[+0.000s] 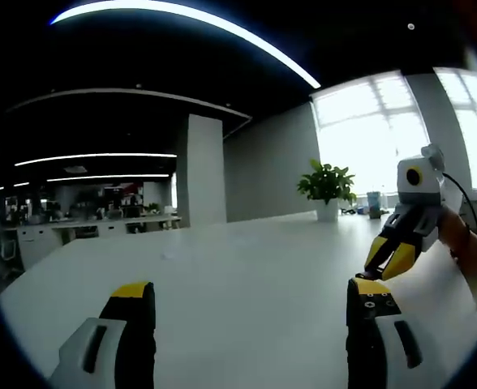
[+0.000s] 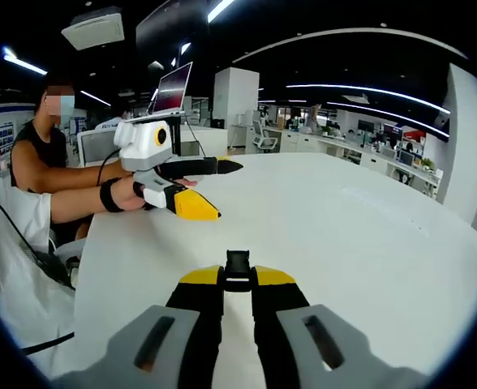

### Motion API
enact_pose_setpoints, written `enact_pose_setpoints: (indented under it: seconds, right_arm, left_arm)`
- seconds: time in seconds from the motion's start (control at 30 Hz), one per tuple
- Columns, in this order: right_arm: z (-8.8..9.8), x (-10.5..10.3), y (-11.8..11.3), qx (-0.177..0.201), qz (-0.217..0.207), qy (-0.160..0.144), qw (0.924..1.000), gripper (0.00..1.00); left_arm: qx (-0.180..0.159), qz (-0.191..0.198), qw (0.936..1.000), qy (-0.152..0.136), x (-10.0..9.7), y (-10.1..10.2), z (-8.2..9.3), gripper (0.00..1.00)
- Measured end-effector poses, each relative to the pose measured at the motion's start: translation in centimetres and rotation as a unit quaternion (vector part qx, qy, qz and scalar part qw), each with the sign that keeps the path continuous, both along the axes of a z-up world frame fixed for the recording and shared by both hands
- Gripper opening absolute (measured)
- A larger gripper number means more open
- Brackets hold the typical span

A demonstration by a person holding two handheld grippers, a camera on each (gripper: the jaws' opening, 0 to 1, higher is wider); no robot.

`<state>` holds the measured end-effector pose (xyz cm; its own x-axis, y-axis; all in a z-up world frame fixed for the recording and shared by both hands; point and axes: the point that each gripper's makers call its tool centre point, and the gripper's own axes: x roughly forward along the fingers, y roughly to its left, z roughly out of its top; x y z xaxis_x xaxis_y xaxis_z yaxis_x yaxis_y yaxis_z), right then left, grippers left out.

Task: Snap the two parts of the plastic buckle together until the buckle closes and remains connected.

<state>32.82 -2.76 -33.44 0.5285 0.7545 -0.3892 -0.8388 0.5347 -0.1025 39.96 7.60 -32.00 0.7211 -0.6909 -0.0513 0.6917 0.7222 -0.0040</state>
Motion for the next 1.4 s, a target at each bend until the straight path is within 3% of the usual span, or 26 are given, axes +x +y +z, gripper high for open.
enact_pose_setpoints:
  seconds: [0.3, 0.73, 1.4]
  right_arm:
    - [1.3, 2.4, 0.1, 0.009, -0.023, -0.015, 0.9996, 0.11]
    - [2.5, 6.2, 0.0, 0.01, -0.04, -0.013, 0.9991, 0.11]
    - [3.3, 11.8, -0.7, 0.005, -0.093, -0.013, 0.9955, 0.11]
  left_arm:
    - [0.008, -0.004, 1.0, 0.004, 0.1, -0.1, -0.4, 0.99]
    - [0.01, -0.005, 0.9999, 0.005, -0.3, -0.5, -0.4, 0.99]
    - [0.016, -0.004, 0.9998, 0.009, -0.1, -0.3, -0.7, 0.99]
